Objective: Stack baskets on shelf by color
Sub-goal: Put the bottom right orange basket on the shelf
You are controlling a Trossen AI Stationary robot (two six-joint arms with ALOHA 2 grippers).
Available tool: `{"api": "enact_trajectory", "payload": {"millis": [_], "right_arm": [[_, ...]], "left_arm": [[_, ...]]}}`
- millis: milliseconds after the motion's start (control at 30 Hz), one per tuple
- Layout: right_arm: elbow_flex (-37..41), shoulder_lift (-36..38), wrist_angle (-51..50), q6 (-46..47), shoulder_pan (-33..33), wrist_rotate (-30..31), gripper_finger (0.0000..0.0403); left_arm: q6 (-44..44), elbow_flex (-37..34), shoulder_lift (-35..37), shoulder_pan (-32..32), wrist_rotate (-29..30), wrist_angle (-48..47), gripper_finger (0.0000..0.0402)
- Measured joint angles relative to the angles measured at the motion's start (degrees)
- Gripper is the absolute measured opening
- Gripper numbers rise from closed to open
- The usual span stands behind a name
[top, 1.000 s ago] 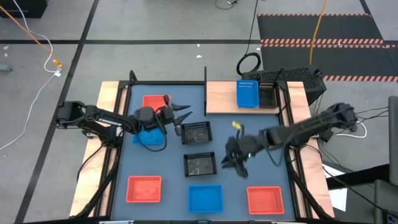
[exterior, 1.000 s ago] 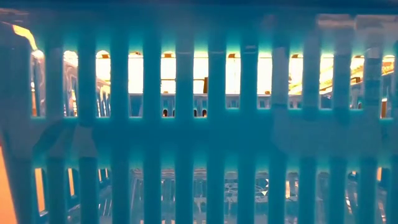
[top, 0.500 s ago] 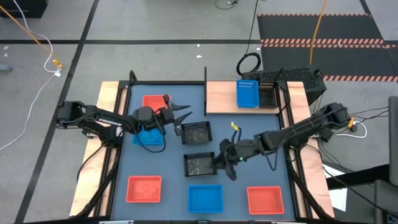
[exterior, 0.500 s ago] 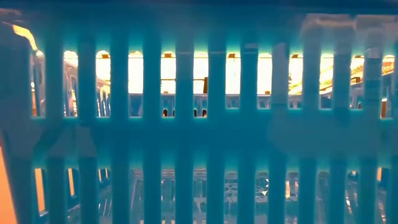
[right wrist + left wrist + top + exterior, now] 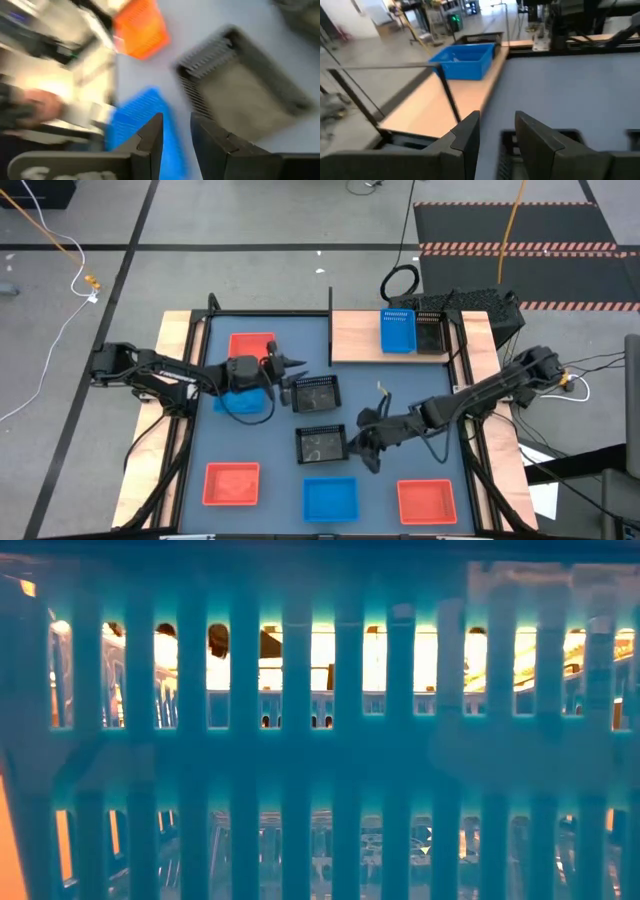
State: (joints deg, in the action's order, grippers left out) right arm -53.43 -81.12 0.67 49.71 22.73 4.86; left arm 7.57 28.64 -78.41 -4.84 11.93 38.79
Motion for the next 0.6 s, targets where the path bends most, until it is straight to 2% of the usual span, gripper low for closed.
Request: {"api": "enact_trajectory", "payload": {"millis": [100, 267, 433, 533, 600], "right_arm": [[-2.6, -2.9, 2.4, 2.0, 2.9, 2.9, 0.0091], [-14.9, -11.1, -5.9, 5.5, 9.2, 7.4, 0.0091], [-31.7, -19.6, -27.7, 15.0, 14.2, 11.3, 0.0091], [-39.2, -22.9, -43.4, 27.3, 16.4, 10.1, 0.0091], [-41.3, -24.4, -50.8, 35.6, 18.4, 8.8, 0.0091]], "left_arm": [[-1.8, 0.0, 0.0, 1.7, 0.0, 0.4, 0.0127], [-1.8, 0.0, 0.0, 5.0, 0.0, 4.4, 0.0127], [-1.5, 0.0, 0.0, 7.6, 0.0, 7.8, 0.0127], [-1.5, 0.0, 0.0, 8.6, -0.1, 9.4, 0.0127], [-1.4, 0.0, 0.0, 9.1, 0.0, 9.5, 0.0127]]}}
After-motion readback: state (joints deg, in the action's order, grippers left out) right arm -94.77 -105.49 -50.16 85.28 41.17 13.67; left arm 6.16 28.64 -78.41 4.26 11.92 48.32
